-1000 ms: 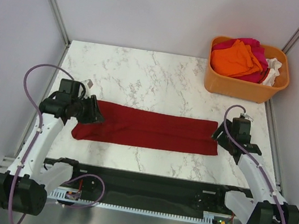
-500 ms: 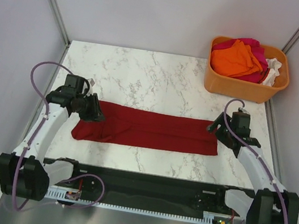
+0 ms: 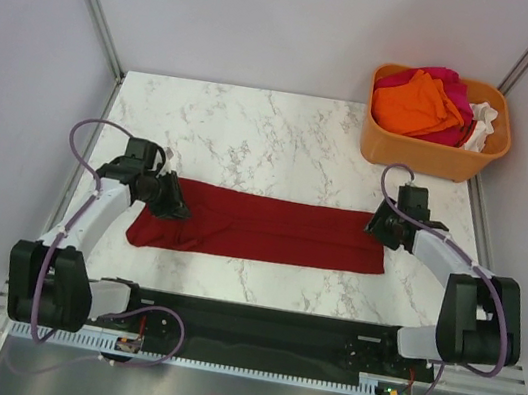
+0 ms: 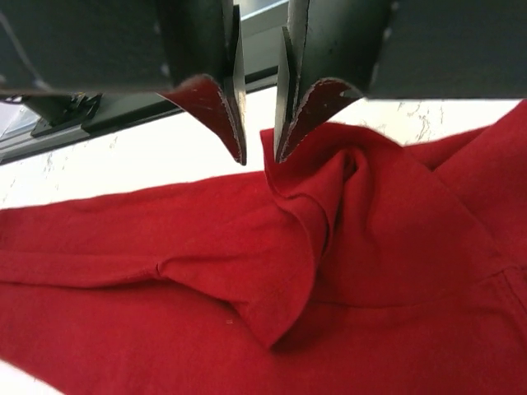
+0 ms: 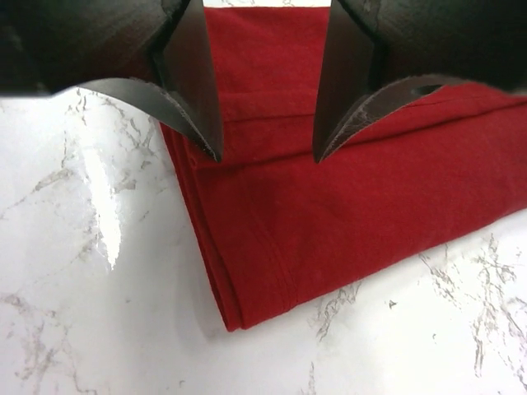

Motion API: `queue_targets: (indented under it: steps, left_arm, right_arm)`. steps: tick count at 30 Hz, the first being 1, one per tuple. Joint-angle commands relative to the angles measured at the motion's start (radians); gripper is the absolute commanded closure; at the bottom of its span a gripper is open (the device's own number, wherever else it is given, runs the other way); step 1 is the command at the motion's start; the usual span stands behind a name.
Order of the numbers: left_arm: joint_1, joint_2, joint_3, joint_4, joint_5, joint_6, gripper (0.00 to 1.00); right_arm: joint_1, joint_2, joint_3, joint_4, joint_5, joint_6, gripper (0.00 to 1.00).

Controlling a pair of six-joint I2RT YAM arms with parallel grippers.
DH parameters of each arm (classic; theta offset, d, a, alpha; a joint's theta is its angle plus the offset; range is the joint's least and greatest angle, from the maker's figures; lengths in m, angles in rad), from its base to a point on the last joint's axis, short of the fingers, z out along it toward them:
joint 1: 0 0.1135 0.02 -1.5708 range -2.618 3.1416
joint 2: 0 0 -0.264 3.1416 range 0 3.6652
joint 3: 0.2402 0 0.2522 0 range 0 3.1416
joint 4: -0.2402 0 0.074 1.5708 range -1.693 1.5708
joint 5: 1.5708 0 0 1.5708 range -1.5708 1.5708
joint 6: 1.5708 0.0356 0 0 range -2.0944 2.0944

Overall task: Fold and stack the t-shirts
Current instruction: Fold the tshirt

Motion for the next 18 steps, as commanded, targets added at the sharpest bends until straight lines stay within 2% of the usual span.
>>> queue_targets:
  steps: [1,2,5,7,8,12,18]
  left_arm:
    - [-0.008,0.033,-0.021,0.103,0.024,-0.065,0.75]
    - [-0.008,0.033,-0.029,0.131,0.021,-0.074,0.75]
    - [-0.008,0.057,-0.064,0.206,-0.03,-0.103,0.77]
    - [-0.01,0.118,-0.084,0.244,-0.019,-0.128,0.83]
    - [-0.011,0.134,-0.095,0.264,-0.007,-0.138,0.87]
    - [-0.011,0.183,-0.188,0.29,-0.004,-0.152,0.87]
    - [-0.011,0.243,-0.249,0.29,-0.004,-0.152,0.87]
  right_arm:
    - [0.02,0.03,0.042,0.034,0.032,-0.029,0.48]
    - [0.024,0.031,0.042,0.037,0.037,-0.032,0.55]
    - [0.042,0.019,0.053,0.066,0.023,-0.038,0.64]
    - [0.073,0.031,0.091,0.069,0.019,-0.044,0.67]
    - [0.083,0.044,0.106,0.063,0.025,-0.049,0.68]
    - [0.096,0.128,0.163,0.051,0.034,-0.067,0.7]
    - [0.119,0.157,0.103,0.044,0.037,-0.055,0.71]
